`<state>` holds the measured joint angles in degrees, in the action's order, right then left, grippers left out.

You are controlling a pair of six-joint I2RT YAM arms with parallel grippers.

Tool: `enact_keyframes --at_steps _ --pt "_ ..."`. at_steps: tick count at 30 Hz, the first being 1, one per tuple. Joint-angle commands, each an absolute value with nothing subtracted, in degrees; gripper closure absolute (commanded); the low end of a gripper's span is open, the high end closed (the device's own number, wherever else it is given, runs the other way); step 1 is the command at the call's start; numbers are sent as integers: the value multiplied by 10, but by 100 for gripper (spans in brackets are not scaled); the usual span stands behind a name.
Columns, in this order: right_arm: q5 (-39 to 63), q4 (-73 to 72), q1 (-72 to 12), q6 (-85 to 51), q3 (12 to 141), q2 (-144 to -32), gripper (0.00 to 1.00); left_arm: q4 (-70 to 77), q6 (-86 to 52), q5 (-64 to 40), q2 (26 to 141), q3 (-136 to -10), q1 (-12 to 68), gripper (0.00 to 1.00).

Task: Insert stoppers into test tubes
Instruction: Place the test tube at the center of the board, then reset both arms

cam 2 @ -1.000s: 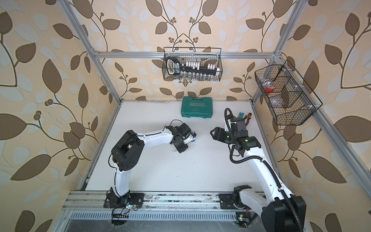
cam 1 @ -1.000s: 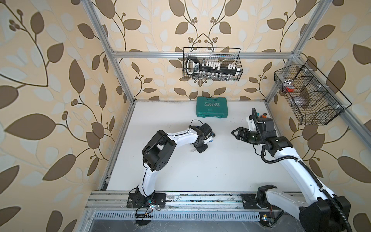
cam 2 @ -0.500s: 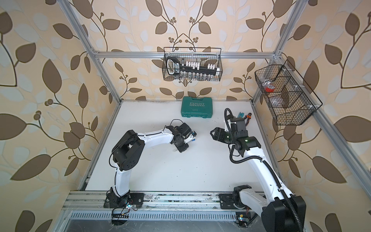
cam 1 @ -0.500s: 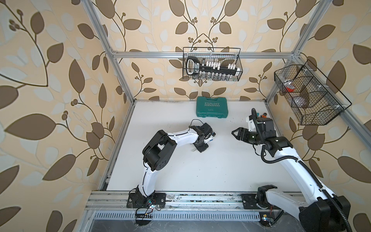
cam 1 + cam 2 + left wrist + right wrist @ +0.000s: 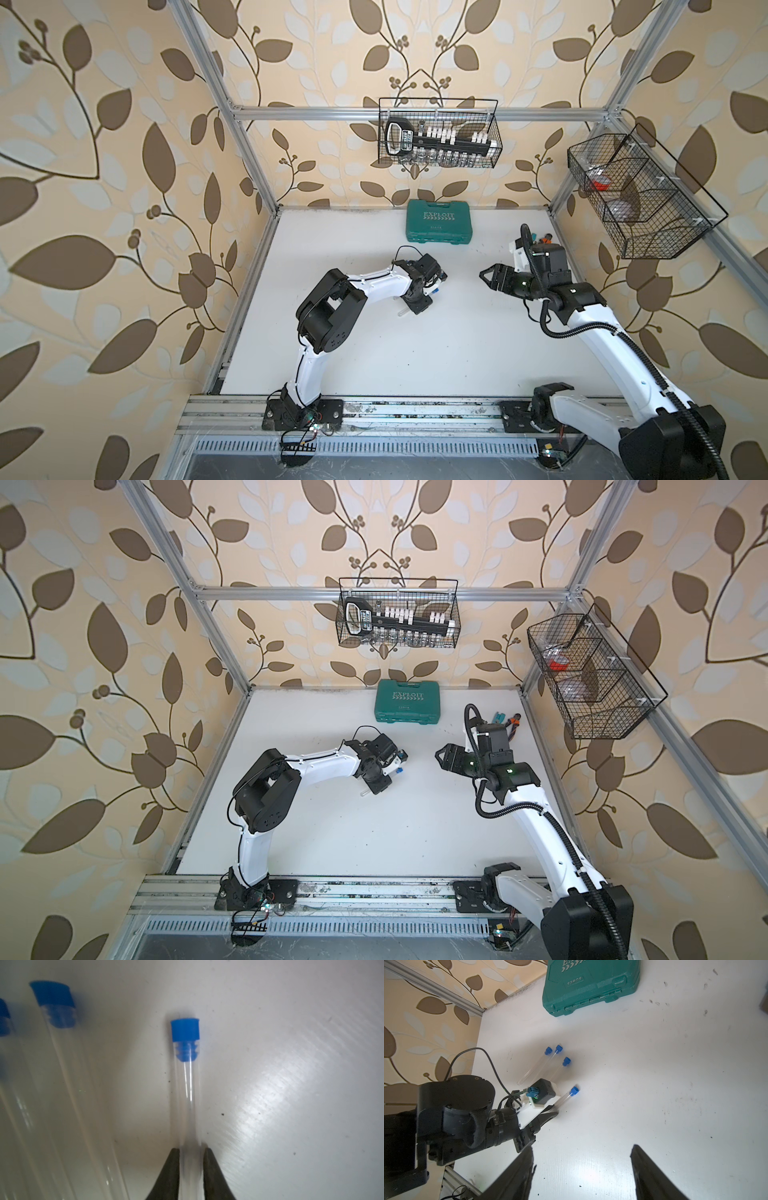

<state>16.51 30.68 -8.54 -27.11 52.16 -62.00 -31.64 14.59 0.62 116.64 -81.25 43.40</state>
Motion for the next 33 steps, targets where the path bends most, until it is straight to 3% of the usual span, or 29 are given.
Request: enact_keyframes --at_steps 1,10,16,22,24,30,33 --pt "171 318 -83 -264 511 -613 29 -324 143 19 1175 -819 429 71" --pt "156 316 -83 -268 503 -606 28 -338 148 8 1120 -847 430 53" --pt "133 315 -83 -274 490 -604 28 -348 148 15 1042 -863 432 52" --pt "61 245 -79 -267 476 -601 28 -212 118 94 903 -754 422 52" --pt "20 192 -77 -252 458 -605 26 -149 111 147 860 -701 410 43" --pt "-98 -11 -61 -177 390 -661 23 -41 -27 197 732 -561 256 39" --pt "-123 -90 -39 -149 373 -699 22 14 -42 232 680 -478 185 28"
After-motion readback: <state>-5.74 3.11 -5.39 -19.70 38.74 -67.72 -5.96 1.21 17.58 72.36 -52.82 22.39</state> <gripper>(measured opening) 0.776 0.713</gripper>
